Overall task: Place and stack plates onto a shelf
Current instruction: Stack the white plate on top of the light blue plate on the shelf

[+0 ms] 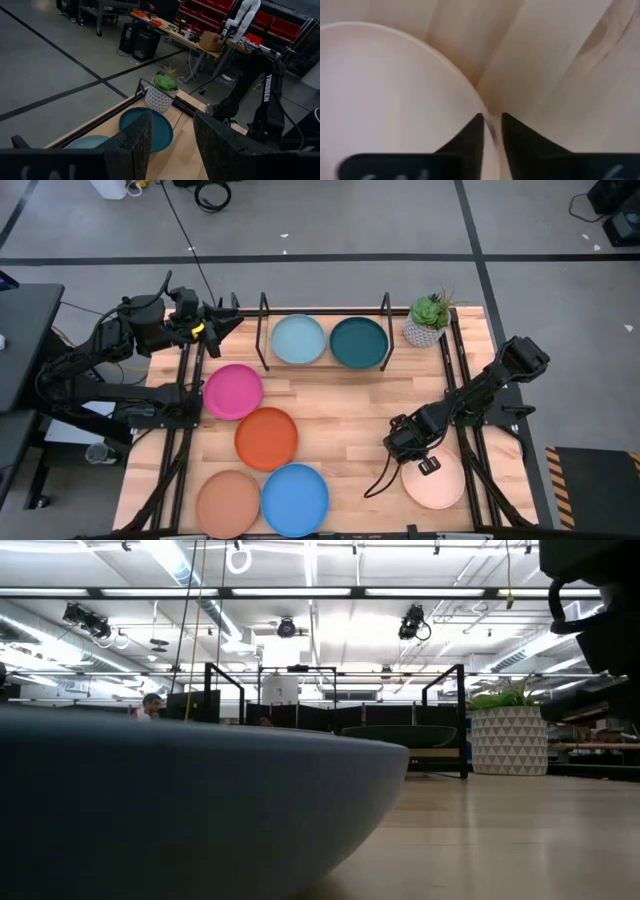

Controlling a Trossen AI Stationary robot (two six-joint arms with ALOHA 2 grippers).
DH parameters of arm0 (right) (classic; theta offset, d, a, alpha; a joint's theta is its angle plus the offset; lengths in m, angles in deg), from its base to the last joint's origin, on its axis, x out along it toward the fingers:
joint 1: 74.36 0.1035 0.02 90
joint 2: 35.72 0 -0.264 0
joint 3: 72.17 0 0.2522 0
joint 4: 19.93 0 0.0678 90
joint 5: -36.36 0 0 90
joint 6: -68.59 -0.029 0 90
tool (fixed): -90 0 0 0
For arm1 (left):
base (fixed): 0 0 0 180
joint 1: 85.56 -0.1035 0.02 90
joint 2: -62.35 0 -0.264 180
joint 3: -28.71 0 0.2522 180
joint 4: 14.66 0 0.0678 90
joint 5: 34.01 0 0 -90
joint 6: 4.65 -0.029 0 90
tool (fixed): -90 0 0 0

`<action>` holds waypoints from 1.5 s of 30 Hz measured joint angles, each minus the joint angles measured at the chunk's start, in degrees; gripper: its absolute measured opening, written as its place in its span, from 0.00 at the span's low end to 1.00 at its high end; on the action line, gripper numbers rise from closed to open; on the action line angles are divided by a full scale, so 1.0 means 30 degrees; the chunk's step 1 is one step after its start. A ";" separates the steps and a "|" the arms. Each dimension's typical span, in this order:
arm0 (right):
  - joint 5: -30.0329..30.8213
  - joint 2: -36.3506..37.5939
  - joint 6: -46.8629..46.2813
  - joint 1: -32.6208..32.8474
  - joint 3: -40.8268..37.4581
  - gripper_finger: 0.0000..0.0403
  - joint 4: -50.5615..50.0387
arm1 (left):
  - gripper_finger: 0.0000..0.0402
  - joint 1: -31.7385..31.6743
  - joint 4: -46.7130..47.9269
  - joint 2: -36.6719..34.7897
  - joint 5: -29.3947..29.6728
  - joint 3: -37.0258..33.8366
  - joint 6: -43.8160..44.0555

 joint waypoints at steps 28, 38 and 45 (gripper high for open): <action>0.1534 -0.0027 -0.0877 -1.0042 0.9457 0.03 -0.0826 | 0.38 -0.0001 -0.0007 0.0001 0.0015 0.0000 0.0219; 0.3654 -0.0027 -0.1481 -1.4459 1.1468 0.04 0.2398 | 0.38 -0.0001 -0.0007 0.0001 0.0029 -0.0006 0.0219; 0.3463 -0.1128 -0.1488 -1.6769 1.1497 0.04 0.5910 | 0.38 0.0006 -0.0044 0.0007 0.0330 -0.0006 0.0227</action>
